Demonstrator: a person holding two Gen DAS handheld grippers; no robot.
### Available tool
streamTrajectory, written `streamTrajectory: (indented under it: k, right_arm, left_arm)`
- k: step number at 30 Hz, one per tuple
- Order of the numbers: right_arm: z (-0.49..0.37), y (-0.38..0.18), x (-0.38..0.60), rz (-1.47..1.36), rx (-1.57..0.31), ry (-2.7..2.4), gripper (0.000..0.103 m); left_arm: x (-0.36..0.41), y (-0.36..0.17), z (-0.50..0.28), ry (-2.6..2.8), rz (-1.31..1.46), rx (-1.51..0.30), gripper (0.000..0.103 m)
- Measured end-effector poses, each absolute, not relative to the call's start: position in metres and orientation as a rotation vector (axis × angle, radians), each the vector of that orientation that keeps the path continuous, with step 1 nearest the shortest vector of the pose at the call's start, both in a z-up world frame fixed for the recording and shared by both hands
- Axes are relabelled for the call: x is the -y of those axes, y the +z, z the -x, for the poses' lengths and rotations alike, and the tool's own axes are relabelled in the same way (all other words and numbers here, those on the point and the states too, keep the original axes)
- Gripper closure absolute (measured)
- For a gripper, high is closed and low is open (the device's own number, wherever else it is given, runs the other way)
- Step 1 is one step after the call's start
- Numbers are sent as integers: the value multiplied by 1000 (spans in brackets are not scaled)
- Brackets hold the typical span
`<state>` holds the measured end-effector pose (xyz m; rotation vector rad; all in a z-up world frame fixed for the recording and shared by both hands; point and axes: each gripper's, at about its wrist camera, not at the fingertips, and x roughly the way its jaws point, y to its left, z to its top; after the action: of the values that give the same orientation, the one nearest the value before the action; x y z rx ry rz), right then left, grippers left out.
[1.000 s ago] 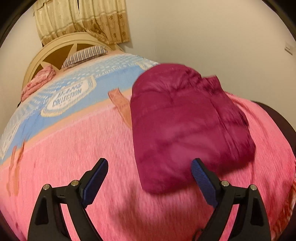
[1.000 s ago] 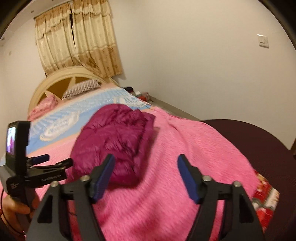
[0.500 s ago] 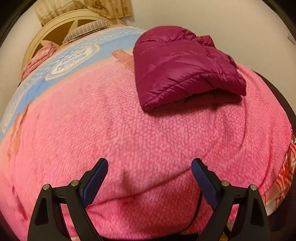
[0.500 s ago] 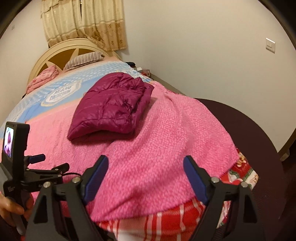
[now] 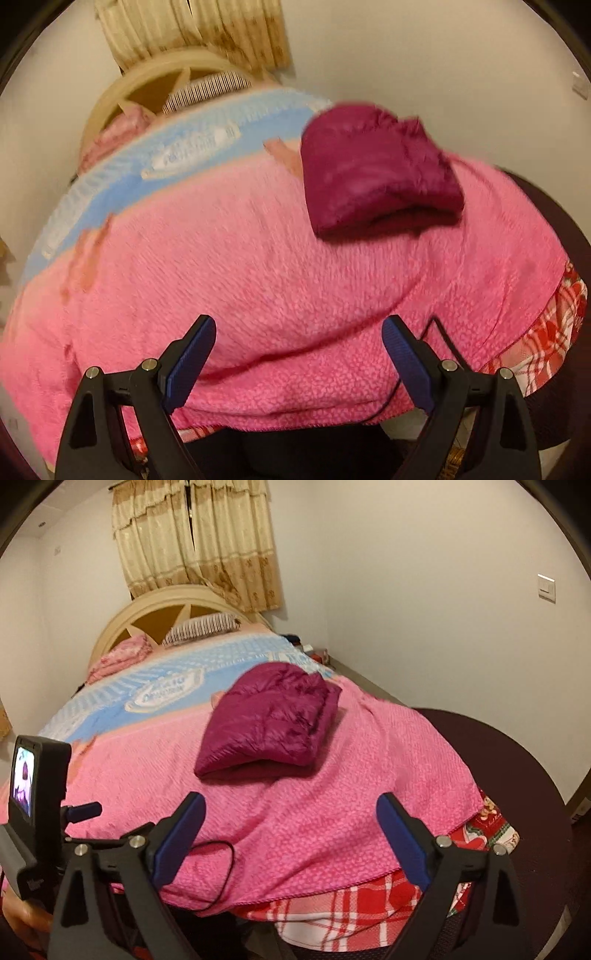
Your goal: Fold large clothes
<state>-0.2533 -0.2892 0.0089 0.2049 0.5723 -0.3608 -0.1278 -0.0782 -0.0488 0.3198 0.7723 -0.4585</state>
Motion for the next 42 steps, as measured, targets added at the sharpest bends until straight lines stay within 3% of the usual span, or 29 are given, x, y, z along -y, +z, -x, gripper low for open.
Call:
streamTrajectory:
  k: [13, 23, 31, 42]
  right_arm:
    - [283, 48, 277, -196, -314, -383, 3]
    - [286, 71, 269, -114, -155, -432, 0]
    - [296, 76, 265, -109, -1, -461, 0]
    - [289, 72, 262, -109, -35, -454, 0]
  left_arm:
    - [43, 35, 174, -441, -161, -345, 11]
    - [52, 82, 179, -501, -63, -223, 11]
    - [42, 90, 195, -489, -18, -109, 7]
    - [42, 83, 204, -473, -40, -68, 7]
